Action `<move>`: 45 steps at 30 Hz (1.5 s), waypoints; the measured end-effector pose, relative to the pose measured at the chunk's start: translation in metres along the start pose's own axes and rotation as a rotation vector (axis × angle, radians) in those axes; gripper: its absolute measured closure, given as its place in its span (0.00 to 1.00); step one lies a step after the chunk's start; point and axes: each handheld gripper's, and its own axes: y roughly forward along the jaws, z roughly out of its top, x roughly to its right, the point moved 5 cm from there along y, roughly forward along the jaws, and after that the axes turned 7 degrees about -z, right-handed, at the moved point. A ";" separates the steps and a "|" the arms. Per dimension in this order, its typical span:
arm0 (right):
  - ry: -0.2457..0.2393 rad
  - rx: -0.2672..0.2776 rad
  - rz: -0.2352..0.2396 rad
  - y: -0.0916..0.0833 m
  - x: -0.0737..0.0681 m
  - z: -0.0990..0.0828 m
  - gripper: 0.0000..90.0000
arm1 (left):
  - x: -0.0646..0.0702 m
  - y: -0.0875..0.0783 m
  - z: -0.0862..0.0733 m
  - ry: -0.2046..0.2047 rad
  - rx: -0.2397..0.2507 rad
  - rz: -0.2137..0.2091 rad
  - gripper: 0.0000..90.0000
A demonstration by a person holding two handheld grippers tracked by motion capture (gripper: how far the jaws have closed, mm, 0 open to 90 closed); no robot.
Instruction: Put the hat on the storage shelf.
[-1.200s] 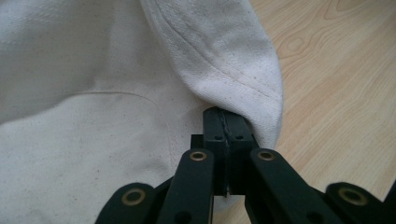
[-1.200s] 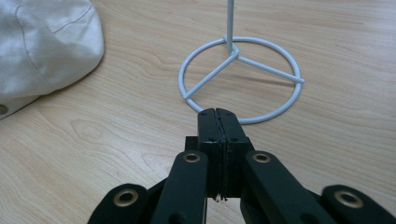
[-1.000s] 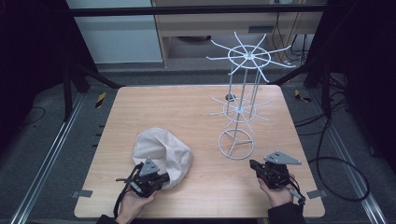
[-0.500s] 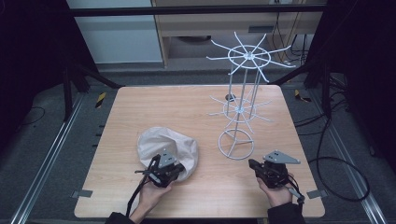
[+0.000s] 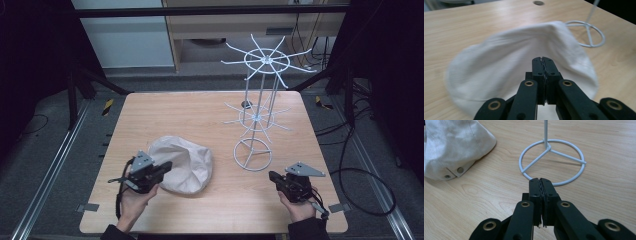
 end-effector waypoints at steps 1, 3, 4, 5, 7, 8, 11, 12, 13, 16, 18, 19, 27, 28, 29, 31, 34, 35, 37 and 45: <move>0.001 -0.002 0.000 0.000 0.000 0.000 0.98 | -0.008 -0.004 0.001 -0.017 0.000 0.007 0.98; 0.001 -0.003 0.000 0.001 -0.001 0.000 0.98 | -0.023 -0.010 0.001 -0.031 0.009 0.041 0.99; 0.001 -0.003 0.000 0.001 -0.001 0.000 0.98 | -0.023 -0.010 0.001 -0.031 0.009 0.041 0.99; 0.000 -0.004 0.001 0.001 -0.001 -0.001 0.98 | -0.030 -0.013 0.002 -0.039 0.009 0.058 0.99; -0.005 -0.007 0.001 0.002 -0.002 -0.001 0.97 | -0.048 -0.020 0.003 -0.049 0.013 0.107 0.99; -0.005 -0.007 0.001 0.002 -0.002 -0.001 0.97 | -0.048 -0.020 0.003 -0.049 0.013 0.107 0.99; -0.005 -0.008 -0.002 0.002 -0.002 -0.001 0.97 | -0.072 -0.023 0.003 -0.086 0.016 0.157 0.99; -0.005 -0.006 -0.003 0.002 -0.002 -0.001 0.97 | -0.077 -0.022 0.003 -0.101 0.019 0.154 0.99; -0.005 -0.003 -0.005 0.002 -0.002 0.000 0.97 | -0.081 -0.021 0.003 -0.105 0.021 0.158 0.99; -0.005 -0.006 -0.006 0.002 -0.003 -0.001 0.97 | -0.091 -0.016 0.004 -0.103 0.019 0.174 1.00; -0.015 -0.012 -0.006 0.003 -0.004 -0.001 0.98 | -0.097 -0.010 0.006 -0.097 0.007 0.182 1.00; -0.020 -0.015 -0.006 0.004 -0.004 -0.001 0.99 | -0.100 -0.006 0.007 -0.080 -0.007 0.195 1.00; -0.019 -0.023 -0.009 0.005 -0.004 -0.002 1.00 | -0.124 0.046 0.019 -0.078 -0.031 0.177 1.00; -0.019 -0.023 -0.009 0.005 -0.004 -0.002 1.00 | -0.124 0.046 0.019 -0.078 -0.031 0.177 1.00; -0.025 -0.021 -0.012 0.006 -0.003 -0.002 1.00 | -0.125 0.056 0.019 -0.078 -0.039 0.156 1.00; -0.021 -0.021 -0.013 0.005 -0.002 -0.002 1.00 | -0.125 0.064 0.018 -0.084 -0.049 0.132 1.00; -0.024 -0.020 -0.013 0.005 -0.002 -0.003 1.00 | -0.124 0.072 0.015 -0.072 -0.070 0.103 1.00; -0.023 -0.021 -0.013 0.005 -0.002 -0.003 1.00 | -0.124 0.073 0.014 -0.067 -0.080 0.094 1.00; -0.021 -0.024 -0.011 0.006 -0.002 -0.003 1.00 | -0.123 0.074 0.011 -0.081 -0.094 0.065 1.00; -0.028 -0.024 -0.007 0.006 -0.005 -0.002 0.99 | -0.121 0.062 -0.003 -0.080 -0.135 0.024 1.00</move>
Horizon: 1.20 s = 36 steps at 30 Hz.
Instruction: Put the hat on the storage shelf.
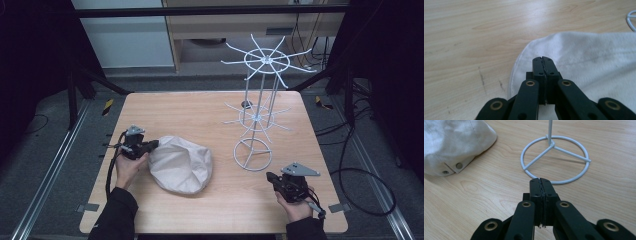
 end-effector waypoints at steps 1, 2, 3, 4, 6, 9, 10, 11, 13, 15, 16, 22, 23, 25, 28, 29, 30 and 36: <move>-0.003 0.001 0.000 0.000 0.000 0.000 0.99 | 0.000 0.000 0.000 0.000 0.000 0.000 1.00; -0.003 -0.001 -0.001 0.000 0.000 0.000 0.99 | 0.001 -0.004 -0.004 -0.001 -0.001 -0.008 1.00; -0.003 -0.001 -0.001 0.000 0.000 0.000 0.99 | 0.001 -0.004 -0.004 -0.001 -0.001 -0.008 1.00; -0.001 -0.001 -0.002 0.000 0.000 0.000 0.99 | 0.003 -0.008 -0.009 0.005 -0.009 -0.008 1.00; 0.002 0.000 0.000 0.000 -0.001 0.000 0.98 | 0.004 -0.010 -0.010 0.009 -0.013 -0.002 1.00; -0.001 0.001 0.001 0.001 -0.001 0.000 0.94 | 0.006 -0.015 -0.014 0.017 -0.013 -0.002 1.00; 0.000 0.002 0.001 0.001 -0.001 0.000 0.91 | 0.007 -0.016 -0.016 0.019 -0.018 0.000 1.00; 0.002 0.007 -0.001 0.001 0.000 -0.001 0.88 | 0.007 -0.017 -0.017 0.017 -0.019 -0.002 1.00; 0.009 0.011 -0.015 0.002 0.002 -0.002 0.78 | 0.010 -0.020 -0.023 0.019 -0.030 -0.003 1.00; 0.010 0.017 -0.020 0.003 0.003 -0.002 0.73 | 0.013 -0.022 -0.027 0.037 -0.046 0.002 1.00; 0.009 0.016 -0.023 0.003 0.004 -0.003 0.72 | 0.013 -0.022 -0.027 0.037 -0.046 0.002 1.00; 0.008 0.025 0.002 0.002 -0.001 -0.002 0.70 | 0.022 -0.032 -0.034 0.068 -0.052 0.006 1.00; 0.008 0.025 0.002 0.002 -0.001 -0.002 0.70 | 0.022 -0.032 -0.034 0.068 -0.052 0.006 1.00; 0.005 0.048 0.045 0.001 -0.013 0.004 0.67 | 0.029 -0.044 -0.035 0.072 -0.024 0.011 1.00; -0.022 0.063 0.075 0.003 -0.028 0.011 0.65 | 0.035 -0.049 -0.037 0.077 -0.015 0.017 1.00; -0.038 0.068 0.086 0.005 -0.036 0.014 0.64 | 0.037 -0.051 -0.037 0.077 -0.008 0.020 0.99; -0.045 0.069 0.096 0.007 -0.041 0.016 0.64 | 0.040 -0.053 -0.038 0.078 0.003 0.016 0.96; -0.106 0.058 0.203 0.036 -0.104 0.034 0.57 | 0.053 -0.047 -0.046 0.123 -0.016 0.034 0.70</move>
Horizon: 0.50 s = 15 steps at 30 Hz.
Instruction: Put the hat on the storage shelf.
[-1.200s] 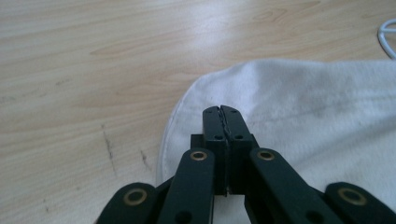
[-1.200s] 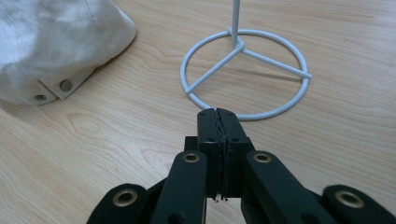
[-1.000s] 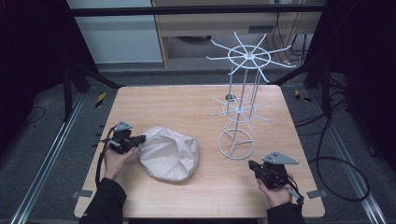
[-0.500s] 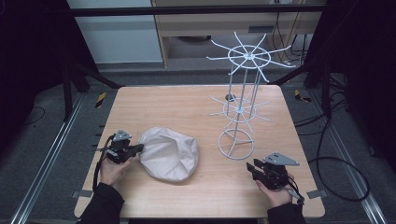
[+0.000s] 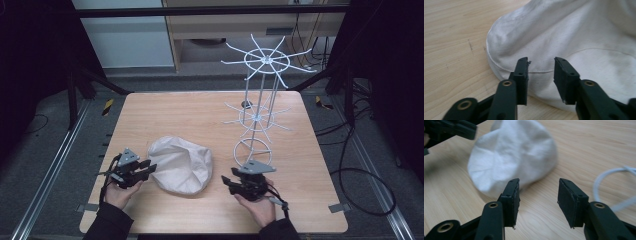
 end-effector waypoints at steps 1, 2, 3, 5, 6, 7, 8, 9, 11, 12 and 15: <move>0.000 0.000 0.000 0.000 0.000 0.000 0.57 | 0.000 0.000 0.000 0.000 0.000 0.000 0.68; -0.004 -0.004 0.016 0.007 -0.007 0.002 0.56 | -0.001 0.004 -0.001 -0.008 -0.012 0.004 0.68; -0.008 -0.010 0.030 0.021 -0.020 0.007 0.52 | -0.004 0.007 -0.001 -0.016 -0.015 0.012 0.66; -0.009 -0.018 0.039 0.033 -0.031 0.009 0.50 | -0.005 0.008 -0.002 -0.022 -0.015 0.012 0.64; -0.009 -0.018 0.039 0.033 -0.031 0.009 0.50 | -0.006 0.009 -0.002 -0.024 -0.018 0.004 0.64; -0.013 -0.026 0.042 0.039 -0.036 0.010 0.50 | -0.006 0.010 -0.003 -0.026 -0.020 -0.003 0.63; -0.022 -0.031 0.039 0.044 -0.039 0.011 0.50 | -0.006 0.012 -0.004 -0.025 -0.023 -0.008 0.62; -0.023 -0.039 0.036 0.049 -0.042 0.011 0.50 | -0.007 0.013 -0.005 -0.022 -0.033 -0.007 0.62; -0.027 -0.056 0.027 0.060 -0.049 0.011 0.56 | -0.007 0.017 -0.007 -0.015 -0.047 -0.004 0.64; -0.035 -0.058 0.019 0.062 -0.049 0.010 0.58 | -0.008 0.020 -0.008 -0.013 -0.057 -0.005 0.67; -0.043 -0.063 -0.002 0.065 -0.049 0.009 0.66 | -0.009 0.021 -0.007 -0.036 -0.050 -0.026 0.77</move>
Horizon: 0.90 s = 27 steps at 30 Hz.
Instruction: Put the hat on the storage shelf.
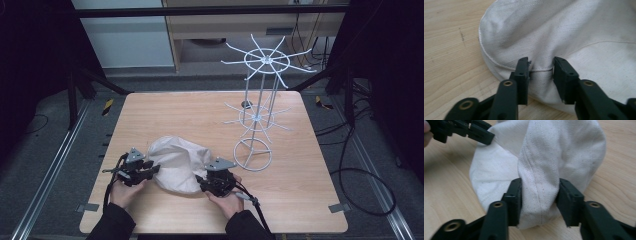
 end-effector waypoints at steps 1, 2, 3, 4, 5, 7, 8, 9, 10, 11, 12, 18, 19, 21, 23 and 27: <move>-0.004 -0.005 -0.018 0.001 0.002 0.000 0.75 | 0.000 0.000 0.000 -0.016 0.003 -0.012 0.83; -0.004 -0.005 -0.018 0.001 0.002 0.000 0.75 | 0.000 0.000 0.000 -0.016 0.003 -0.012 0.88; -0.007 -0.012 -0.036 0.001 0.004 -0.001 0.84 | 0.000 0.000 0.000 -0.017 0.000 -0.010 0.91; -0.007 -0.012 -0.036 0.001 0.004 -0.001 0.84 | 0.000 -0.001 0.000 -0.018 -0.004 -0.008 0.91; -0.010 -0.013 -0.041 0.001 0.006 -0.001 0.87 | 0.000 -0.003 0.000 -0.029 -0.006 -0.011 0.94; 0.002 -0.005 -0.039 0.004 0.009 0.000 0.92 | 0.002 -0.007 0.000 -0.029 -0.009 -0.012 0.96; 0.010 -0.002 -0.040 0.005 0.009 0.001 0.93 | 0.004 -0.009 -0.001 -0.027 -0.011 -0.012 0.96; 0.014 0.004 -0.042 0.006 0.011 0.001 0.93 | 0.006 -0.013 -0.002 -0.029 -0.013 -0.016 0.96; 0.036 0.026 -0.051 0.010 0.015 0.005 0.93 | 0.008 -0.017 -0.004 -0.034 -0.012 -0.023 0.96; 0.036 0.026 -0.051 0.010 0.015 0.005 0.93 | 0.011 -0.021 -0.007 -0.043 -0.010 -0.029 0.96; 0.053 0.036 -0.054 0.012 0.017 0.006 0.93 | 0.015 -0.024 -0.010 -0.049 -0.012 -0.031 0.96; 0.074 0.050 -0.069 0.029 0.021 0.017 0.93 | 0.041 -0.041 -0.029 -0.039 -0.020 -0.040 0.96; 0.066 0.056 -0.074 0.033 0.020 0.020 0.93 | 0.046 -0.045 -0.033 -0.038 -0.018 -0.035 0.96; 0.064 0.059 -0.072 0.038 0.018 0.023 0.93 | 0.048 -0.047 -0.035 -0.030 -0.020 -0.031 0.95; 0.064 0.056 -0.073 0.042 0.016 0.024 0.93 | 0.052 -0.047 -0.038 -0.014 -0.028 -0.028 0.95; 0.029 0.049 -0.090 0.043 0.015 0.027 0.89 | 0.055 -0.052 -0.036 0.020 -0.002 -0.034 0.89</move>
